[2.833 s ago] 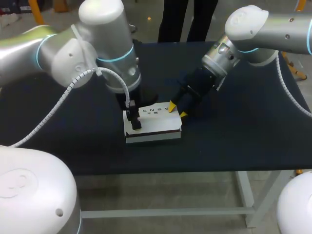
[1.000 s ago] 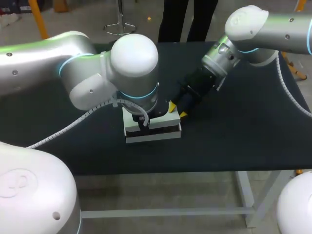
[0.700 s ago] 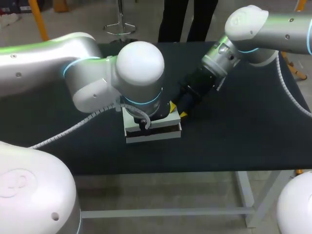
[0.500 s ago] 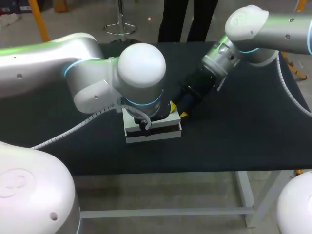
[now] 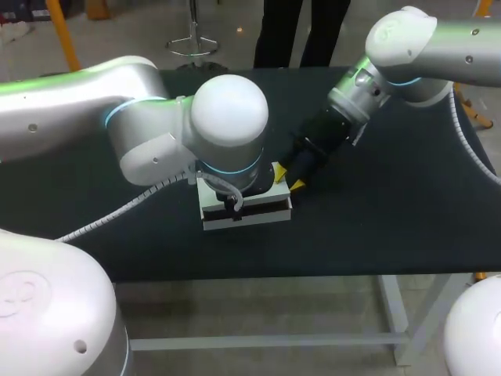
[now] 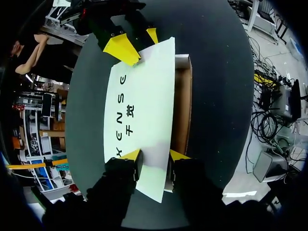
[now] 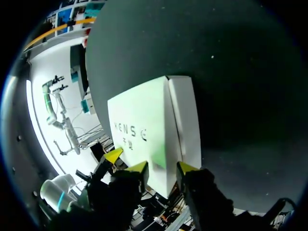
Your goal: Assemble the packaging by folding the flat box into shape, placing the metal phone stand inside, and closing the box properly
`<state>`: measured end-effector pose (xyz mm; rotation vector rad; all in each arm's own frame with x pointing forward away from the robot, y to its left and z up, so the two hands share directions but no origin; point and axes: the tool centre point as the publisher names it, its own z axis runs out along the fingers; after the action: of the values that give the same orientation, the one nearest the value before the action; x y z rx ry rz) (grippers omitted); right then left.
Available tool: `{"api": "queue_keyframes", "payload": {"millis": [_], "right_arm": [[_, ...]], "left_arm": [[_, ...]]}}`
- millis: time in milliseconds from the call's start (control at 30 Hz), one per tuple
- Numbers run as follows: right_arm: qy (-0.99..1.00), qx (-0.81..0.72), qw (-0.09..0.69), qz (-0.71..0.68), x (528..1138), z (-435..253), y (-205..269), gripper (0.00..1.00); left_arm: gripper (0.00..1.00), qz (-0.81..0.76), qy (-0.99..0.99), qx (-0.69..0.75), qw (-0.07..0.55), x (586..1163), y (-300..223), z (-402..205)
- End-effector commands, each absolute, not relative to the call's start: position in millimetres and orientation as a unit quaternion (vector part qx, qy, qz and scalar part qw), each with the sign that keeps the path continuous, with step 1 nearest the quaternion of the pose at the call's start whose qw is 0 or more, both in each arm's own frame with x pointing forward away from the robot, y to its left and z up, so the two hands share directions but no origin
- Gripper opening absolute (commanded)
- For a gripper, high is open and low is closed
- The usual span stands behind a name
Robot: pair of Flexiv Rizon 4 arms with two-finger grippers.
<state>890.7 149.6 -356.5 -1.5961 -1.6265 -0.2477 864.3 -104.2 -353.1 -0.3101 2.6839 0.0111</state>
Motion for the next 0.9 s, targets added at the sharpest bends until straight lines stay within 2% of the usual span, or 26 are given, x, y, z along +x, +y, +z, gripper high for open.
{"api": "queue_keyframes", "payload": {"millis": [33, 433, 633, 900], "right_arm": [[-0.645, -0.637, 0.408, -0.106, 884.8, -354.0, 144.4, 0.42], [-0.647, -0.64, 0.395, -0.127, 871.8, -345.1, 133.6, 0.42], [-0.653, -0.639, 0.383, -0.137, 863.3, -339.3, 132.4, 0.39], [-0.664, -0.636, 0.367, -0.139, 855.1, -335.9, 137.0, 0.09]], "left_arm": [[0.36, 0.008, 0.969, -0.113, 0.219, 862.4, -106.7, -356.2], [0.38, 0.013, 0.971, -0.11, 0.213, 859.3, -108.2, -360.9], [0.39, 0.014, 0.971, -0.106, 0.212, 856.5, -108.5, -361.1], [0.39, 0.016, 0.972, -0.107, 0.209, 856.5, -109.1, -362.3]]}}
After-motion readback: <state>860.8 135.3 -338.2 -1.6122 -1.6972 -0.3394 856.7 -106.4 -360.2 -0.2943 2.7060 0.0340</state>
